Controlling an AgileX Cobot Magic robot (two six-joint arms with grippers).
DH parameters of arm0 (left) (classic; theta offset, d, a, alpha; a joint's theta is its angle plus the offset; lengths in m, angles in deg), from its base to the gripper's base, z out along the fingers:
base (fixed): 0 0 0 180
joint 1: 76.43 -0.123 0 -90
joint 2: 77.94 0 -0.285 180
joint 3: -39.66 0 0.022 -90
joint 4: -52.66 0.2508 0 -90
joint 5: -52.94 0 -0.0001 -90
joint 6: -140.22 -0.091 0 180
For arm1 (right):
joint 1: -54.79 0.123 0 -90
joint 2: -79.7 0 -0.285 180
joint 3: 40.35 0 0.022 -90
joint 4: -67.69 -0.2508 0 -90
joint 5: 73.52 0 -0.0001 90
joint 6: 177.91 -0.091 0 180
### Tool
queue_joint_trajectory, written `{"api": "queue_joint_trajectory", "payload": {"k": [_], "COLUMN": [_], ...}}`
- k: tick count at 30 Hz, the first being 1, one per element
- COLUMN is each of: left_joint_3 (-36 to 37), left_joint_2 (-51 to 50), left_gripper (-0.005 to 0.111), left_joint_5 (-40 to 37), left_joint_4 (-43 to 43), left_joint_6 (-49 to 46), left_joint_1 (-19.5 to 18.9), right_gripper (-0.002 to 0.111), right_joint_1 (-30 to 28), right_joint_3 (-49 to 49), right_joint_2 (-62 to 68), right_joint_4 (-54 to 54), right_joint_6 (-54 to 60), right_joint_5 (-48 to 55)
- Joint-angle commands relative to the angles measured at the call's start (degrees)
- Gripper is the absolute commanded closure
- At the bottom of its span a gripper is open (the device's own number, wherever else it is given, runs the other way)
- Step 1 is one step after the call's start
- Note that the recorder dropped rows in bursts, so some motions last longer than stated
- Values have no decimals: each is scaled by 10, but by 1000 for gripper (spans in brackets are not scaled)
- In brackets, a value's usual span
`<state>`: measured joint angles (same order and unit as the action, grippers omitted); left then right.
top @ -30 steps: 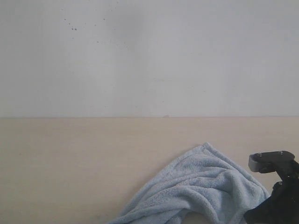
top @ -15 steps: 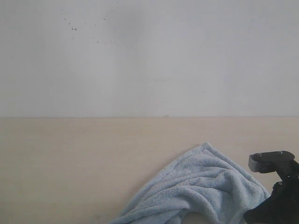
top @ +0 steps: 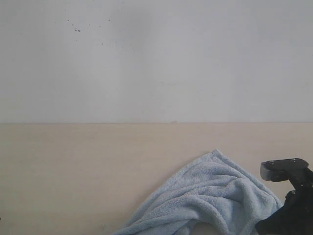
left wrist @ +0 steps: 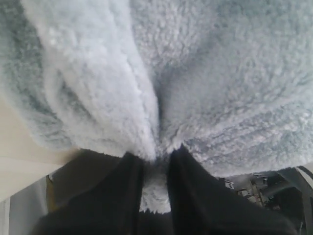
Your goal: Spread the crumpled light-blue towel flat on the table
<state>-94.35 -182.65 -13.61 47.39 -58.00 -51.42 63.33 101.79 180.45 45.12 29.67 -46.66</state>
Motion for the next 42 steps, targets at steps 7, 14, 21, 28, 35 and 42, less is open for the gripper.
{"api": "queue_joint_trajectory", "payload": {"k": [7, 14, 21, 28, 35, 42], "left_joint_3": [-46, -64, -68, -68, -68, -68], "left_joint_2": [55, 137, 234, 348, 470, 589], "left_gripper": [90, 90, 90, 90, 90, 90], "left_joint_5": [-34, -34, -34, -34, -34, -34], "left_joint_4": [130, 272, 423, 590, 670, 642], "left_joint_6": [86, 182, 273, 315, 315, 307], "left_joint_1": [2, 2, 2, 2, 2, 9], "right_gripper": [108, 108, 108, 108, 108, 108], "right_joint_1": [1, 1, 1, 1, 1, 1], "right_joint_3": [0, 0, 0, 2, 6, 103], "right_joint_2": [-4, -44, -128, -235, -371, -490], "right_joint_4": [-1, -2, -2, 28, 150, 440], "right_joint_6": [3, 3, -4, -7, -91, -298], "right_joint_5": [-1, -26, -56, -67, -54, 153]}}
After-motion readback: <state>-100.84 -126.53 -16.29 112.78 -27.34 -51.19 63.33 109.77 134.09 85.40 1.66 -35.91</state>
